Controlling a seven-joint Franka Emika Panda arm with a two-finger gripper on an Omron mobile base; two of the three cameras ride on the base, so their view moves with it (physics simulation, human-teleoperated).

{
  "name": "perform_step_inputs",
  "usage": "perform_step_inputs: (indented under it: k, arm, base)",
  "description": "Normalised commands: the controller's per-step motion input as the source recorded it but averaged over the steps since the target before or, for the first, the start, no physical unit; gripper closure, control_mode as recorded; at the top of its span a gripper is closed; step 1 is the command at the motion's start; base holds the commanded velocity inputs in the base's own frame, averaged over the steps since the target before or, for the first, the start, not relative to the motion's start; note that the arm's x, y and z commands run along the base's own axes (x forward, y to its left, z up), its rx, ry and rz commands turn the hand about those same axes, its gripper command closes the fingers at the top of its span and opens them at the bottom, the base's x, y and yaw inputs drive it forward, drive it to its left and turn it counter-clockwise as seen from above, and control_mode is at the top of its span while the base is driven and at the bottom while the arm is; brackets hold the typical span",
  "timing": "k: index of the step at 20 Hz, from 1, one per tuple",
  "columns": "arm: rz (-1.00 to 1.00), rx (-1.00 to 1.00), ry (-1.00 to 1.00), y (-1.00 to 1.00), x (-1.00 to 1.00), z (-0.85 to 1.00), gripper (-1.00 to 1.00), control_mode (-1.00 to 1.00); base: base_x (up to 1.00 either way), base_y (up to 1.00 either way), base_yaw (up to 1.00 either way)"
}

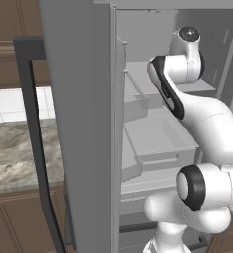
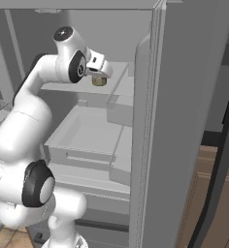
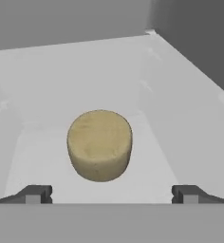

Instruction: Retrieve the sausage and cheese from the fridge and place them on the cutting board on the counter.

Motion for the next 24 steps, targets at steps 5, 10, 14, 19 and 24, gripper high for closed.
perform_step_inputs:
  k: [5, 10, 14, 19, 24]
  arm:
    - [0.00, 0.00, 0.00, 0.00, 0.72, -0.33, -1.00, -1.00]
    - [0.00, 0.00, 0.00, 0.00, 0.44, -0.14, -1.00, -1.00]
    - [0.00, 0.00, 0.00, 0.00, -0.02, -0.23, -1.00, -1.00]
    - [0.00, 0.00, 0.00, 0.00, -0.06, -0.38, 1.00, -1.00]
    - [0.00, 0.00, 0.00, 0.00, 0.00, -0.18, 1.00, -1.00]
  base:
    - [0.00, 0.00, 0.00]
    - [0.00, 0.00, 0.00]
    - [0.00, 0.00, 0.00]
    - [0.00, 0.00, 0.00]
    - [0.00, 0.00, 0.00]
